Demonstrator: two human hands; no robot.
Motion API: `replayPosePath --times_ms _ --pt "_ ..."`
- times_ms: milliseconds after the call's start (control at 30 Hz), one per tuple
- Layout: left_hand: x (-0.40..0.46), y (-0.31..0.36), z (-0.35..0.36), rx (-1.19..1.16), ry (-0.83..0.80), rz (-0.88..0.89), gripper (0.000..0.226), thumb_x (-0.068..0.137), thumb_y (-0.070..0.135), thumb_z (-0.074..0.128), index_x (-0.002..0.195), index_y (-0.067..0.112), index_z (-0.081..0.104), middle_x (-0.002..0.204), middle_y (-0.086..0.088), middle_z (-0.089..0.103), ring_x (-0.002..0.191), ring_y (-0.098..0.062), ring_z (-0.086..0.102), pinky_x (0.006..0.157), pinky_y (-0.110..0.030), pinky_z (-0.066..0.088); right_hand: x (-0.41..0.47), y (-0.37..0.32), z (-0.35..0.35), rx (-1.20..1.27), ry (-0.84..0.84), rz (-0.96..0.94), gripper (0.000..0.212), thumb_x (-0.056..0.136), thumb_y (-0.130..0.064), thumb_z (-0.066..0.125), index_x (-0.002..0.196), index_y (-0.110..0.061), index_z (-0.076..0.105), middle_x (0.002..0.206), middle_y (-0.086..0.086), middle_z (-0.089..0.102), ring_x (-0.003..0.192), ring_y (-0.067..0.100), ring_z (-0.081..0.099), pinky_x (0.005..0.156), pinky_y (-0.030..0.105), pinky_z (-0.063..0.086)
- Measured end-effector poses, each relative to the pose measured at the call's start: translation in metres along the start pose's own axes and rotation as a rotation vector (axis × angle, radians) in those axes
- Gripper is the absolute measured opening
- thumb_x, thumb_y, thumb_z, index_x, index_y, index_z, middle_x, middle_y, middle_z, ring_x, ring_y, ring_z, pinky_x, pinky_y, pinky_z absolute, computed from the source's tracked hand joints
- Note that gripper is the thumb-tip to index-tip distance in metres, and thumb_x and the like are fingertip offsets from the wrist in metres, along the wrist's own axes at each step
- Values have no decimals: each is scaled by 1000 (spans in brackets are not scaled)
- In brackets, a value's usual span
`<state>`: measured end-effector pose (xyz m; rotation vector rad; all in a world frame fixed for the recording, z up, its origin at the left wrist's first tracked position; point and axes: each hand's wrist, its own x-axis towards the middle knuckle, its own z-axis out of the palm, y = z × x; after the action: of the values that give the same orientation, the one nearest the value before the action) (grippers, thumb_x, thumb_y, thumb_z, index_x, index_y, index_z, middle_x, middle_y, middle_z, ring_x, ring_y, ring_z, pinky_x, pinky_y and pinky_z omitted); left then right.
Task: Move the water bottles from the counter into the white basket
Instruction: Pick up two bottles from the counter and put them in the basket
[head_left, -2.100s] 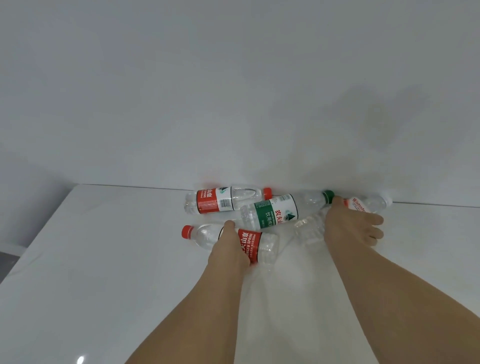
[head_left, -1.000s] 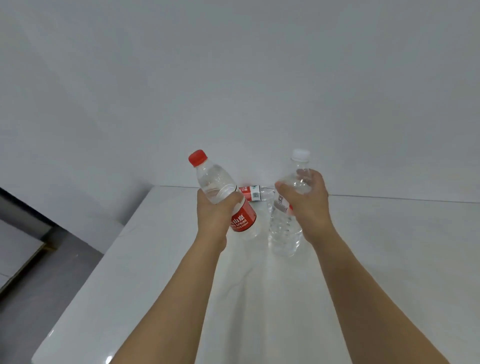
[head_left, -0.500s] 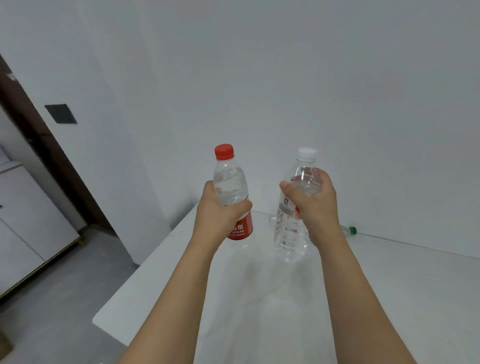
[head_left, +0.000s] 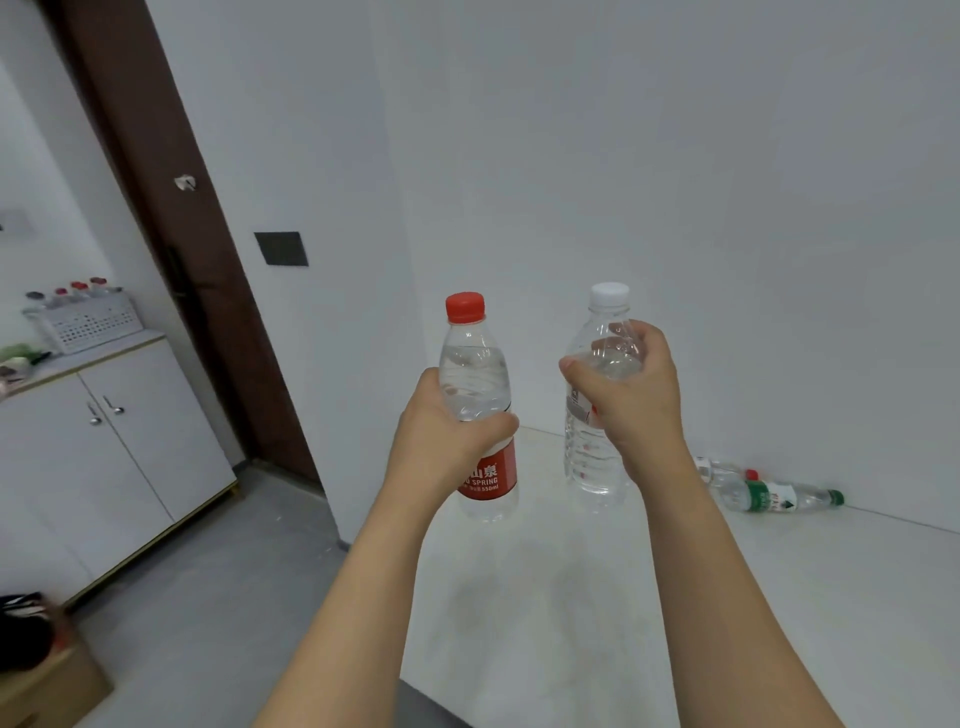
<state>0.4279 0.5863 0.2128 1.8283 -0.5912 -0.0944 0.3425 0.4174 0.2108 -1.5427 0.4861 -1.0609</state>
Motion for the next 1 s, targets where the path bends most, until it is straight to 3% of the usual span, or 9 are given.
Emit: replayPosePath --times_ms 233,367,600,867,1000 --pt "8 -38 -97 33 50 -8 58 62 40 82 112 35 52 100 13 66 90 -10 66 71 -33 55 -39 -10 95 -14 -74 -16 67 59 -43 81 117 -38 49 113 -17 61 101 2 62 95 43 52" --pt "19 -55 -135 44 89 -24 57 61 40 83 107 39 49 96 15 64 85 -6 64 63 -26 49 -43 -13 134 -34 -95 -20 70 58 -46 80 120 -36 49 114 -14 62 104 8 63 94 46 52" --pt "55 -91 -187 66 130 -75 63 61 37 83 115 33 50 103 8 65 94 -17 65 82 -43 57 -39 2 215 8 -164 26 69 55 -46 82 117 -39 51 112 -14 64 102 11 64 88 50 55" --pt "136 -130 -244 113 186 -58 62 56 41 79 111 35 52 99 12 66 90 -12 67 73 -35 57 6 20 327 100 -213 -2 71 57 -48 81 119 -41 50 117 -14 62 103 9 64 85 50 57" --pt "188 -148 -276 117 209 -58 65 51 44 79 111 35 54 98 12 68 89 -11 69 74 -36 58 36 30 384 154 -254 22 72 56 -45 82 119 -41 49 119 -11 61 107 17 63 85 52 57"
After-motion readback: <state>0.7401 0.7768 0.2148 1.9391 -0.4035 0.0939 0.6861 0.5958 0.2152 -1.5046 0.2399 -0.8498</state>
